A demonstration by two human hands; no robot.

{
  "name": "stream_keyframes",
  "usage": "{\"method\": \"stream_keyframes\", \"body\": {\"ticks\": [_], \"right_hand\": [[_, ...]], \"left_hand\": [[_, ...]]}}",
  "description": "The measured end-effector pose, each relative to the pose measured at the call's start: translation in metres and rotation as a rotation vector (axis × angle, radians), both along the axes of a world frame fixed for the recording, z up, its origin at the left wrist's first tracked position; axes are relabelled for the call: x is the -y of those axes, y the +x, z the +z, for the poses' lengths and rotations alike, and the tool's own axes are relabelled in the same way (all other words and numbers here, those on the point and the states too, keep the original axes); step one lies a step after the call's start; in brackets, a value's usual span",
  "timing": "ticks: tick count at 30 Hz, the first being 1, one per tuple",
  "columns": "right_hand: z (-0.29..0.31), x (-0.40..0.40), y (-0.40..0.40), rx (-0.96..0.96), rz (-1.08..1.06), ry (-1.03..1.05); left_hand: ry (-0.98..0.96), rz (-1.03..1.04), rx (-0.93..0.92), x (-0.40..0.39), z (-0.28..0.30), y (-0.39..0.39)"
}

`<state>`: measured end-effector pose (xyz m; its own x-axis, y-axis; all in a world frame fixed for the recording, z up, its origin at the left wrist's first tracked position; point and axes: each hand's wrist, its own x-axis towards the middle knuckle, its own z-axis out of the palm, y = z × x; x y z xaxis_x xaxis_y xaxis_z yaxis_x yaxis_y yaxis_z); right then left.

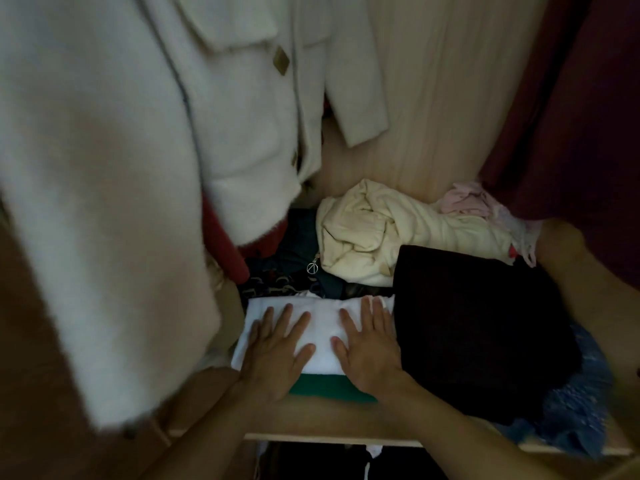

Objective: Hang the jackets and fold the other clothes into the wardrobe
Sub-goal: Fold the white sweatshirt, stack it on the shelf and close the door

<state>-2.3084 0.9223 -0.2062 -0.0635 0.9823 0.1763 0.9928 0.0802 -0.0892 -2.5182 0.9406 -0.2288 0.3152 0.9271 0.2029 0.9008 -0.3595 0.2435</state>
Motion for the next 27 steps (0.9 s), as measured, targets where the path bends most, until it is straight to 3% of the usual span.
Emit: {"method": "stream_keyframes", "body": {"ticks": [9,18,27], "right_hand": [[0.042,0.058,0.004,-0.106,0.115,-0.012],[0.075,0.140,0.051,-0.135,-0.003,0.071],[0.115,0.216,0.097,-0.216,-0.027,0.234]], "left_hand": [[0.029,-0.182,0.119,0.036,0.029,0.000],[0.086,-0.306,0.201,0.059,0.048,0.031],[0.199,-0.341,0.115,0.130,0.106,0.068]]}}
